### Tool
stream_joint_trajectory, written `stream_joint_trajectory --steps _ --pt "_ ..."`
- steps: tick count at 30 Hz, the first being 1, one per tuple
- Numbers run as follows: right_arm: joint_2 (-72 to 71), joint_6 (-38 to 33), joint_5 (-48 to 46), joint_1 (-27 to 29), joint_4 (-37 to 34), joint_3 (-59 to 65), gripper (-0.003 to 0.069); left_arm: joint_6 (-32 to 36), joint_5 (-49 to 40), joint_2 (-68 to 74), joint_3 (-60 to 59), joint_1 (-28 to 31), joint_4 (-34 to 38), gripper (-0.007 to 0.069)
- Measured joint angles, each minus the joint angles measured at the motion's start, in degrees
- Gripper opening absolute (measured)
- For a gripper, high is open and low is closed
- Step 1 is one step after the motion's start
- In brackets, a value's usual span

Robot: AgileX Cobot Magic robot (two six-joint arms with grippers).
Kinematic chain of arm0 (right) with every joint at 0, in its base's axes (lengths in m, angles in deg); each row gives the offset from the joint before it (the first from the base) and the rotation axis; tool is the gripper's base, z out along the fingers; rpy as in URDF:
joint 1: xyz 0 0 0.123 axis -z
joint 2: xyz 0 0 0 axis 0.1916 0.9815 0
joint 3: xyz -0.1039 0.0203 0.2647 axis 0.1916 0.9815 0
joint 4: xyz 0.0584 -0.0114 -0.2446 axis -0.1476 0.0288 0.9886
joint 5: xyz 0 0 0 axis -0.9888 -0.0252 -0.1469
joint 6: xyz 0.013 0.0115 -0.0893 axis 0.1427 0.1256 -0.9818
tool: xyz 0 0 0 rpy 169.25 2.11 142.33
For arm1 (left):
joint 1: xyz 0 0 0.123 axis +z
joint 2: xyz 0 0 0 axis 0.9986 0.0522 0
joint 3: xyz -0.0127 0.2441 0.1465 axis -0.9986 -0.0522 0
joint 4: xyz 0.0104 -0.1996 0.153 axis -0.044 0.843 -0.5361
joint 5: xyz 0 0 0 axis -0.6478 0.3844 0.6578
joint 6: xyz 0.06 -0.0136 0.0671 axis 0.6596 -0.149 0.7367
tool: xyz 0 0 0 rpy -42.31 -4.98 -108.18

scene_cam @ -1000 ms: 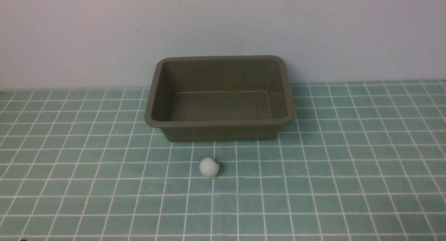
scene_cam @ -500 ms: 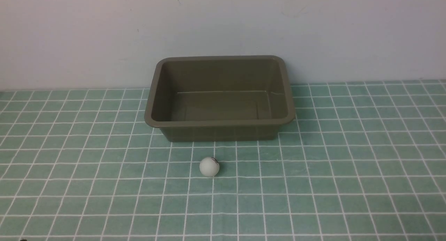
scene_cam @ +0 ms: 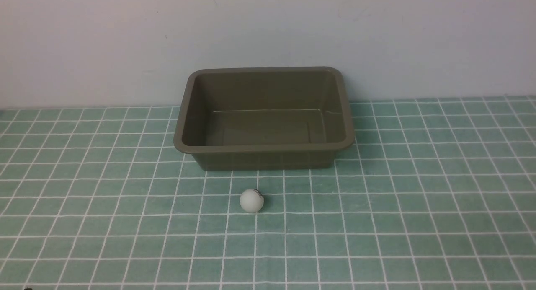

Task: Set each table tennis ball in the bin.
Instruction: Use the right arm to clamp the table tennis ball closest to it

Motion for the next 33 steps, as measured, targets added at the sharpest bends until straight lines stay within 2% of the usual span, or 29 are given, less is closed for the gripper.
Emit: stream_joint_trajectory --steps 6,11,22,23,28,33 --pt "6.1 0.6 -7.3 0.0 -1.1 -11.9 0.0282 0.0 0.0 0.0 0.0 0.0 0.0 0.0459" --pt "9.8 0.6 -11.5 0.0 -2.6 -17.1 0.0282 0.0 0.0 0.0 0.0 0.0 0.0 0.0459" --pt "10.7 -1.0 -9.0 0.0 -16.8 -17.8 0.0282 0.0 0.0 0.0 0.0 0.0 0.0 0.0459" --pt "11.5 -3.4 -9.0 0.0 -19.6 -17.8 0.0282 0.0 0.0 0.0 0.0 0.0 0.0 0.0459" --pt "19.4 -30.5 -12.0 0.0 -37.9 -17.9 0.0282 0.0 0.0 0.0 0.0 0.0 0.0 0.0459" --pt "30.4 -45.7 -16.7 0.0 -54.8 -19.0 0.0282 0.0 0.0 0.0 0.0 0.0 0.0 0.0459"
